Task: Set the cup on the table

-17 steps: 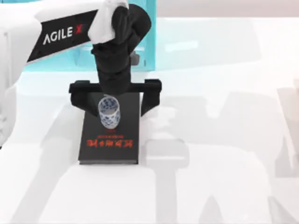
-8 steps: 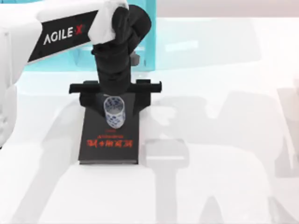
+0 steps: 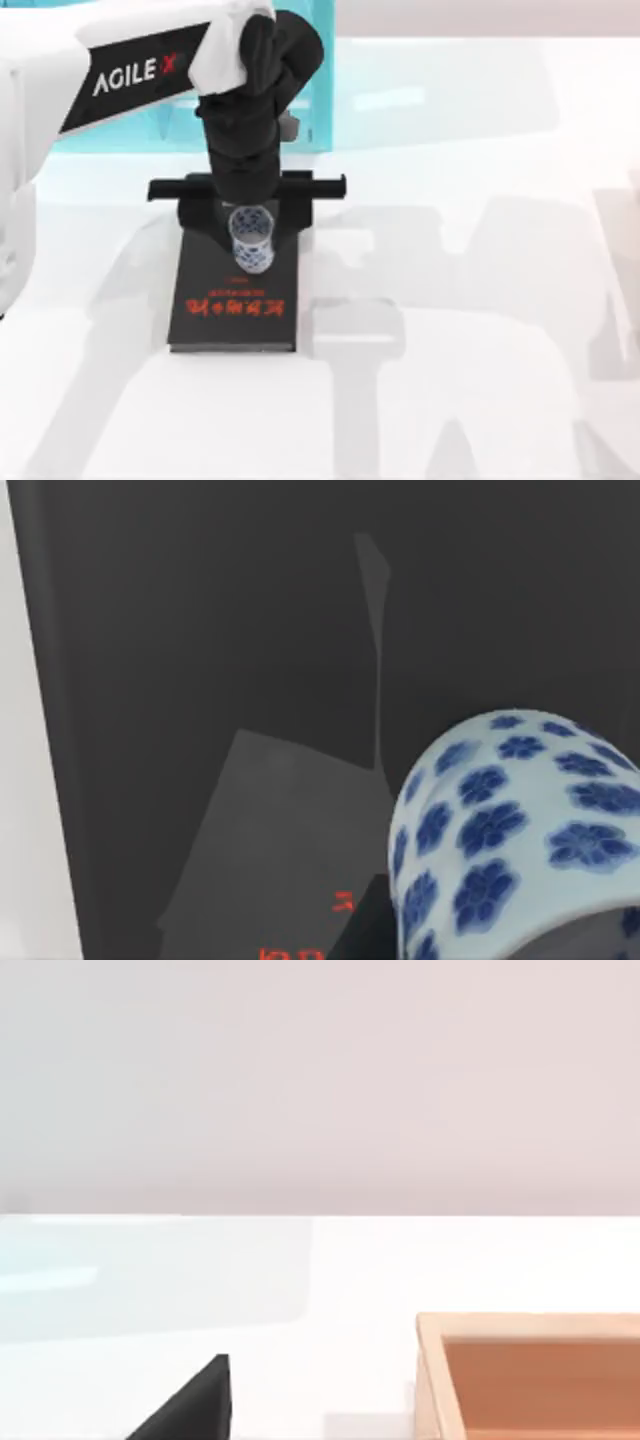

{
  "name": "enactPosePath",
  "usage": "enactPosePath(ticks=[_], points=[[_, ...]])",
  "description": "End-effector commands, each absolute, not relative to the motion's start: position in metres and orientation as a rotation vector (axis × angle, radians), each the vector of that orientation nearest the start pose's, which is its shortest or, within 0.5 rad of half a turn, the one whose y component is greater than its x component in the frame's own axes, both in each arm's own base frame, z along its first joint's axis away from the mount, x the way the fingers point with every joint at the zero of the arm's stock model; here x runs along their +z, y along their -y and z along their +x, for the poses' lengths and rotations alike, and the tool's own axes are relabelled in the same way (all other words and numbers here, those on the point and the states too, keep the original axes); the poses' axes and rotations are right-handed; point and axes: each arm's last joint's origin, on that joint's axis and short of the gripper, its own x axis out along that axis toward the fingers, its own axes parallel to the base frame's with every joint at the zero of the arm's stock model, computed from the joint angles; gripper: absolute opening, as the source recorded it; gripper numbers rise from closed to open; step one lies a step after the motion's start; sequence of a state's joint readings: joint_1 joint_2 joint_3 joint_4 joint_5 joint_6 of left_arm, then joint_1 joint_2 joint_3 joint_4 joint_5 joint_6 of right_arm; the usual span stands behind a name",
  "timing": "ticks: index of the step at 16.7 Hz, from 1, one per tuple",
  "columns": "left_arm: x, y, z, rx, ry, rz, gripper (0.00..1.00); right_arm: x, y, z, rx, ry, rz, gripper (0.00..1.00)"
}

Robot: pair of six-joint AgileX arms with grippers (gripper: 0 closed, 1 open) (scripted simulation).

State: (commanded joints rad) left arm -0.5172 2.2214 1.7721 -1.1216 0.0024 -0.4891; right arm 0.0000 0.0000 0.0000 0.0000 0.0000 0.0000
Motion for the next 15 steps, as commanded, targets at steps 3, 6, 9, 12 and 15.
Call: enactPosePath(ticks=[3,6,9,12,15], points=[[0.159,0.21,0.378,-0.014,-1.571,0.015,0.0,0.16,0.001,0.106,0.0,0.0,0.0,1.0],[0.159,0.21,0.378,-0.014,-1.571,0.015,0.0,0.16,0.001,0.106,0.0,0.0,0.0,1.0],[0.164,0.21,0.379,-0.017,-1.567,0.017,0.0,0.16,0.001,0.106,0.0,0.0,0.0,1.0],[0.182,0.21,0.379,-0.014,-1.57,0.018,0.0,0.16,0.001,0.106,0.0,0.0,0.0,1.0],[0.202,0.21,0.378,-0.012,-1.574,0.02,0.0,0.16,0.001,0.106,0.0,0.0,0.0,1.0]])
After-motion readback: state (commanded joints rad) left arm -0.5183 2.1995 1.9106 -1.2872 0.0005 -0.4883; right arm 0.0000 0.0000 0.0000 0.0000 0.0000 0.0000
